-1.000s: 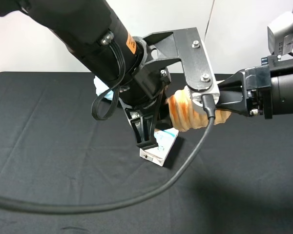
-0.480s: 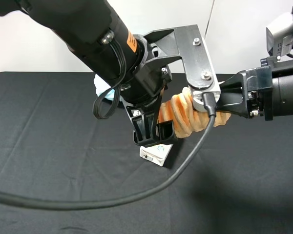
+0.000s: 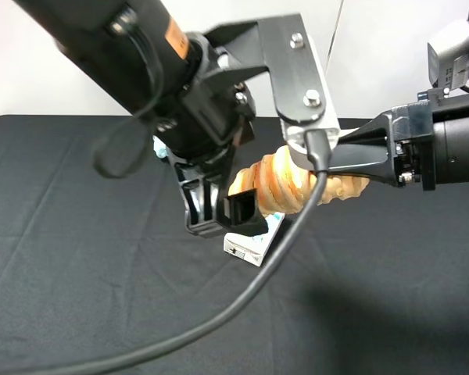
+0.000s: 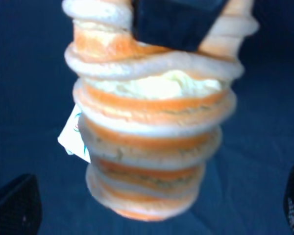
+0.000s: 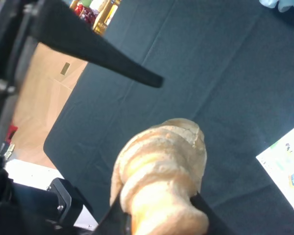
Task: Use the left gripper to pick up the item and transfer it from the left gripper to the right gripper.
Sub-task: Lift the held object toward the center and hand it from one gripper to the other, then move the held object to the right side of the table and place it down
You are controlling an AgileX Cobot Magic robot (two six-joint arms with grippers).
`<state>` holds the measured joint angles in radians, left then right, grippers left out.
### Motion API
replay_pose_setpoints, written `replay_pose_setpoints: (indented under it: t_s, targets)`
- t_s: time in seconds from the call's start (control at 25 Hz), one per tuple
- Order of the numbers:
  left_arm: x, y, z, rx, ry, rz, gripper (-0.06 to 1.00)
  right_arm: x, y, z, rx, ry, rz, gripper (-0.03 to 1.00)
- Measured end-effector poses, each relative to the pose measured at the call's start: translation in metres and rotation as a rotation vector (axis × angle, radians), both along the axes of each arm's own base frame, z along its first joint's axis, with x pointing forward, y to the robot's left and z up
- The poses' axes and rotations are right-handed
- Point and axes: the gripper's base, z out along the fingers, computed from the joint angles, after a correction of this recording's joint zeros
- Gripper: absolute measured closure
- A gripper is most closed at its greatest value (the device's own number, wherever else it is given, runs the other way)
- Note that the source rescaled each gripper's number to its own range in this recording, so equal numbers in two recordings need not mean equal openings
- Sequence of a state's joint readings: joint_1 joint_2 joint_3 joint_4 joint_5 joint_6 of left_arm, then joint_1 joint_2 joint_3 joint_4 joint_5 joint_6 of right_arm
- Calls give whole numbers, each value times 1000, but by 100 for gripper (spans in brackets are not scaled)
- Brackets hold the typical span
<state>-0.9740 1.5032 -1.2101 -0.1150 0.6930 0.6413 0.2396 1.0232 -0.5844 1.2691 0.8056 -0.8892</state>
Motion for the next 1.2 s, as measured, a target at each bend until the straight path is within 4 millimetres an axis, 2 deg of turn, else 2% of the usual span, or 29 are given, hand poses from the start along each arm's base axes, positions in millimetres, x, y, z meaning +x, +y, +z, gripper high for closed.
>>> replay_pose_setpoints:
  t_s: [0.32,0.68,0.84,0.96,1.2]
  targets:
    - [-13,22,15,67,47,46,-6,0,0,0,7,15,-12,96]
    - [-13,48,16,258,71,272,-6,1,0,0,10,22,-19,97]
    - [-17,60,25,262,59,328,-6,1,0,0,14,29,-24,97]
    - [-21,77,28,241,68,388,-6,1,0,0,15,37,-28,97]
    - [-35,126,30,175,95,583,-6,0,-1,-1,10,38,-27,97]
